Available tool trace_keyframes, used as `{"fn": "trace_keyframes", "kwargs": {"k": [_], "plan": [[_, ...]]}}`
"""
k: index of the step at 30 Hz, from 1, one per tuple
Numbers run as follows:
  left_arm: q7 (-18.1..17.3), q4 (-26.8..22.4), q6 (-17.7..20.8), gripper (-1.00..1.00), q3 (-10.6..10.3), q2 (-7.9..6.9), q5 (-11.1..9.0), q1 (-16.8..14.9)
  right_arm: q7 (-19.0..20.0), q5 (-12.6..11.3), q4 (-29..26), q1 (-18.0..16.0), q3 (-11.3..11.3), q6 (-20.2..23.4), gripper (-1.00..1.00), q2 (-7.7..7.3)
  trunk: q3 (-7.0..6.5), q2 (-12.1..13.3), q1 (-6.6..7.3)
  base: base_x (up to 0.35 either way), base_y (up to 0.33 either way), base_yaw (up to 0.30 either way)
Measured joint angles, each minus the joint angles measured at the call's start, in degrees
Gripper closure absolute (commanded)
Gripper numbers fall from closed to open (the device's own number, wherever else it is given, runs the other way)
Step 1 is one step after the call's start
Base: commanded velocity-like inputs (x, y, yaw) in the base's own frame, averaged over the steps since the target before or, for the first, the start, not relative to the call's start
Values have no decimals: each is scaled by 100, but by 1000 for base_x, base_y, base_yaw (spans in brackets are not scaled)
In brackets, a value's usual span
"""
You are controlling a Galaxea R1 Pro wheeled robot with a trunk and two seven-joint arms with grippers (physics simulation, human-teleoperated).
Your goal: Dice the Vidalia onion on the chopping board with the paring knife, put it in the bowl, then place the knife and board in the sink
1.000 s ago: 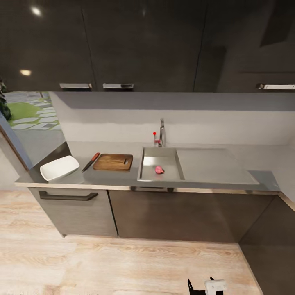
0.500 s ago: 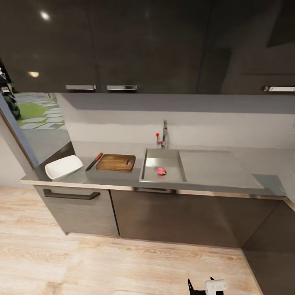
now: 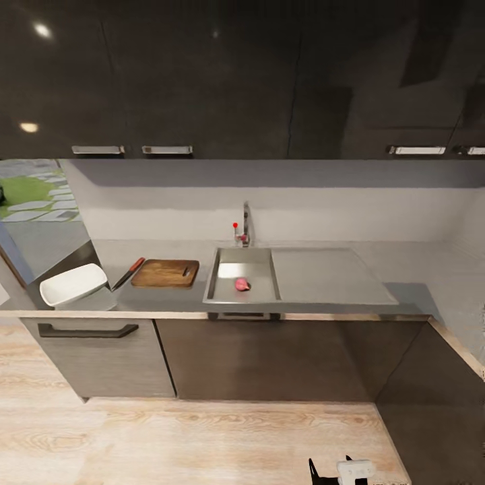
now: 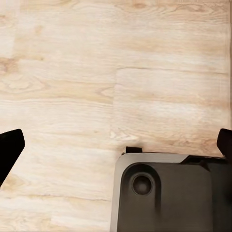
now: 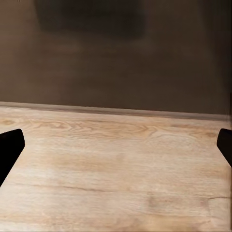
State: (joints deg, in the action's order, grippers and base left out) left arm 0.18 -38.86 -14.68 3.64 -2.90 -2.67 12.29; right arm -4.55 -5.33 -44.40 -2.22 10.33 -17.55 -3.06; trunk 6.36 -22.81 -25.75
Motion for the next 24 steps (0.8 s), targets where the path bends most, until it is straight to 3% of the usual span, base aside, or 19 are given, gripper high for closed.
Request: {"fn": "trace_keyframes", "kwargs": {"k": [18,21,24], "plan": [[4,-29,13,-100,2,8,2,-5,0,5,0,0,0,0,-100,2,-62,1,0,0,-1,-83],[14,-222,53,-100,5,20,3,-45,0,4,0,0,-1,0,-100,0,-62,1,0,0,0,-4],[20,-747,347,-100,1,25,4,-130,0,2,0,0,1,0,-100,0,-63,1,0,0,0,0]]}}
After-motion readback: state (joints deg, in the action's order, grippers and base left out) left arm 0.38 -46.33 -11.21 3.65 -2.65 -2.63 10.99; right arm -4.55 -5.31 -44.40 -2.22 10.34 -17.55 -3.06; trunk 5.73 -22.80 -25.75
